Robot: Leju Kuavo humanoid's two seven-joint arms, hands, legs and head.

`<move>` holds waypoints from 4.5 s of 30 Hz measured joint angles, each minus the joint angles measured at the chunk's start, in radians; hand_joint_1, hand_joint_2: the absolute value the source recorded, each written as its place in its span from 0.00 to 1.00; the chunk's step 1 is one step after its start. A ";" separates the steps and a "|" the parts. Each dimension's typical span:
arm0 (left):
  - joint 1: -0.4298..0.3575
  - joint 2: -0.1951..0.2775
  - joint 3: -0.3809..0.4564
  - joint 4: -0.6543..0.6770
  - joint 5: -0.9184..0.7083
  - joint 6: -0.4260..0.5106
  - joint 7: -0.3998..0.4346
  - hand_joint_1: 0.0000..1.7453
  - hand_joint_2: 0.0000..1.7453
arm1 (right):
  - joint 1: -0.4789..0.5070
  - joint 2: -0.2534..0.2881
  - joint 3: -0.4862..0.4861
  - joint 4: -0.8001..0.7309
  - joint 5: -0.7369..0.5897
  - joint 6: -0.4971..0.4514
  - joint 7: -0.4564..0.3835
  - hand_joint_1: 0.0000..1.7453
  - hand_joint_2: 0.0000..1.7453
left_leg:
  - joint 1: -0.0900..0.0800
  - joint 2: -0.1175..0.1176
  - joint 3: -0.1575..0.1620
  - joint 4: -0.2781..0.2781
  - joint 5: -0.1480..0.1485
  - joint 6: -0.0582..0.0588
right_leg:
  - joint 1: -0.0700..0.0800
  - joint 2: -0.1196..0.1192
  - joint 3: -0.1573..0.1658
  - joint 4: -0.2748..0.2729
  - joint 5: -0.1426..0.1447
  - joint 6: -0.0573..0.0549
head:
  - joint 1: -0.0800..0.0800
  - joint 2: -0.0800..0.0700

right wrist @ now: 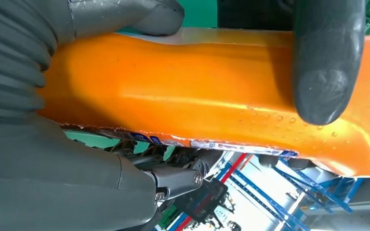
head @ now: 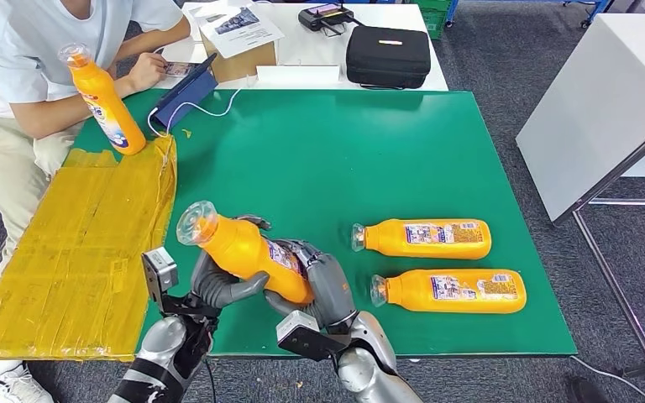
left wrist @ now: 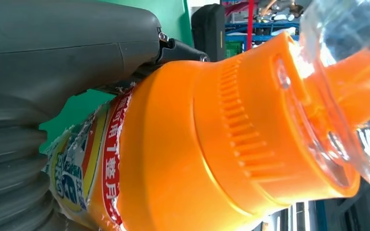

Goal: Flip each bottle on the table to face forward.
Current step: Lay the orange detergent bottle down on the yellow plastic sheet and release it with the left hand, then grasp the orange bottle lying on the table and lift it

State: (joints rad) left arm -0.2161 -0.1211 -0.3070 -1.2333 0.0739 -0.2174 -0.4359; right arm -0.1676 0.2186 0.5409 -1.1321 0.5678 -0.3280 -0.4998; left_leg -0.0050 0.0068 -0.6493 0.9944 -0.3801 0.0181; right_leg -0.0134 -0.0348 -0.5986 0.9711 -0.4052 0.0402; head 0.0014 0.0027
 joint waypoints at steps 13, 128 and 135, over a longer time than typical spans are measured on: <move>-0.003 -0.007 0.027 -0.007 -0.111 0.252 -0.021 1.00 1.00 | 0.020 -0.002 0.004 -0.029 -0.137 0.037 -0.016 0.00 1.00 | 0.000 0.000 0.000 0.000 0.000 0.000 | 0.000 0.000 0.000 0.000 0.000 0.000 | 0.000 0.000; 0.136 -0.009 0.143 -0.257 -0.299 0.261 -0.114 0.00 1.00 | -0.160 -0.410 -0.289 -0.049 0.477 0.118 0.427 0.00 1.00 | -0.001 0.000 0.002 0.000 -0.001 0.000 | -0.001 0.000 0.002 0.001 -0.001 0.001 | 0.000 0.000; 0.129 -0.008 0.122 -0.258 -0.265 0.229 -0.114 0.00 1.00 | -0.227 -0.436 -0.287 0.092 0.466 0.197 0.425 0.00 1.00 | -0.001 0.000 0.002 0.000 -0.001 0.000 | 0.000 0.000 0.002 0.001 -0.001 0.001 | 0.000 0.000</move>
State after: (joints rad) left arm -0.0869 -0.1293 -0.1854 -1.4912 -0.1907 0.0113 -0.5501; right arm -0.3944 -0.2178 0.2544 -1.0400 1.0334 -0.1313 -0.0749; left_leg -0.0059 0.0066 -0.6477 0.9949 -0.3814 0.0181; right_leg -0.0139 -0.0347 -0.5966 0.9722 -0.4058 0.0412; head 0.0011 0.0027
